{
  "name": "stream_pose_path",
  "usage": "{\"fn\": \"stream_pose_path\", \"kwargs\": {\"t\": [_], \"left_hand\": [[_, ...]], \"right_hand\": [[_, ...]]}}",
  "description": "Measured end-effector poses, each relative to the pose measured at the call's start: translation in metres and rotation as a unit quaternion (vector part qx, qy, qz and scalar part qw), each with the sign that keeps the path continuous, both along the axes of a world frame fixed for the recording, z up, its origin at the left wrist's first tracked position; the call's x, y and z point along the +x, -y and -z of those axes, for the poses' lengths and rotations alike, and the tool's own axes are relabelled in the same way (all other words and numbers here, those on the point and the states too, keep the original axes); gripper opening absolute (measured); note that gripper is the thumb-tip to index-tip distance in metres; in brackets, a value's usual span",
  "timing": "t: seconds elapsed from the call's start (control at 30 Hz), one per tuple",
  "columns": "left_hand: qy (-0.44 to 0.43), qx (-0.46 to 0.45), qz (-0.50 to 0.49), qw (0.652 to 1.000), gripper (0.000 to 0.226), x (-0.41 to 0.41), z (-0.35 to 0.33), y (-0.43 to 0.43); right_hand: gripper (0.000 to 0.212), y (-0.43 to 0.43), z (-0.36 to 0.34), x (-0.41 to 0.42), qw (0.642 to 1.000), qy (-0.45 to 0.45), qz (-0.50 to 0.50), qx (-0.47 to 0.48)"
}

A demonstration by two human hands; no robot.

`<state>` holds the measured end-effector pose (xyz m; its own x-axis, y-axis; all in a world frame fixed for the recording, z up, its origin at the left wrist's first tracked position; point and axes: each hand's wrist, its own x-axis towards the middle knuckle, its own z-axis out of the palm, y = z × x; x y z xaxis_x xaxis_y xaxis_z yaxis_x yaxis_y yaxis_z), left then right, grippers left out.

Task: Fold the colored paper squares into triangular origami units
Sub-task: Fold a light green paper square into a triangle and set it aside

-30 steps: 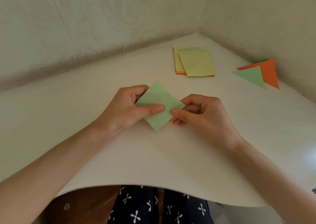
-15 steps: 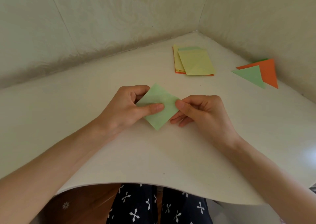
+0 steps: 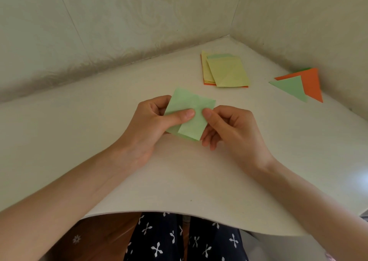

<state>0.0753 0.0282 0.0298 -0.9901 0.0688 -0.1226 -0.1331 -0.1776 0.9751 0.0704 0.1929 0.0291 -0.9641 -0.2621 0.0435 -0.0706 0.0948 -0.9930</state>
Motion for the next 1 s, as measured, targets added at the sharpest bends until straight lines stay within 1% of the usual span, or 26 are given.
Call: {"fn": "stream_pose_path", "kwargs": {"t": [0.1, 0.23, 0.3, 0.43, 0.53, 0.67, 0.73, 0.77, 0.83, 0.87, 1.0], "left_hand": [[0.007, 0.015, -0.013, 1.000, 0.038, 0.000, 0.000, -0.002], [0.006, 0.023, -0.030, 0.999, 0.033, 0.000, -0.001, -0.001], [0.006, 0.028, -0.028, 0.999, 0.034, 0.001, -0.001, -0.002], [0.004, 0.037, -0.045, 0.998, 0.037, 0.002, 0.001, -0.005], [0.002, 0.042, -0.068, 0.997, 0.037, 0.000, 0.000, -0.003], [0.005, 0.083, -0.115, 0.990, 0.027, -0.010, -0.004, 0.011], [0.001, 0.087, -0.125, 0.988, 0.025, -0.013, -0.004, 0.015], [-0.001, 0.086, -0.125, 0.988, 0.025, -0.013, -0.004, 0.015], [0.000, 0.076, -0.121, 0.990, 0.028, -0.011, -0.003, 0.013], [0.001, 0.070, -0.119, 0.991, 0.031, -0.010, -0.002, 0.011], [-0.009, 0.055, -0.118, 0.991, 0.032, -0.007, -0.002, 0.009]], "right_hand": [[0.026, -0.001, 0.000, -0.001, 1.000, 0.018, -0.004, -0.022], [0.028, -0.001, -0.001, -0.001, 0.996, 0.054, -0.069, -0.028], [0.023, 0.000, 0.000, -0.001, 0.997, 0.040, -0.061, -0.012], [0.027, 0.001, 0.003, -0.001, 0.999, 0.008, -0.025, 0.039], [0.024, 0.003, 0.004, 0.000, 0.999, 0.033, -0.035, 0.020], [0.021, -0.001, 0.003, 0.001, 0.996, 0.060, -0.059, 0.000], [0.024, 0.000, -0.002, 0.000, 0.994, 0.091, -0.046, -0.036], [0.029, 0.002, -0.004, -0.001, 0.992, 0.109, -0.043, -0.046], [0.044, 0.010, -0.009, -0.005, 0.990, 0.129, -0.049, -0.036], [0.046, 0.014, -0.010, -0.006, 0.990, 0.128, -0.056, -0.029], [0.033, 0.031, -0.008, -0.008, 0.994, 0.092, -0.064, 0.000]]}}
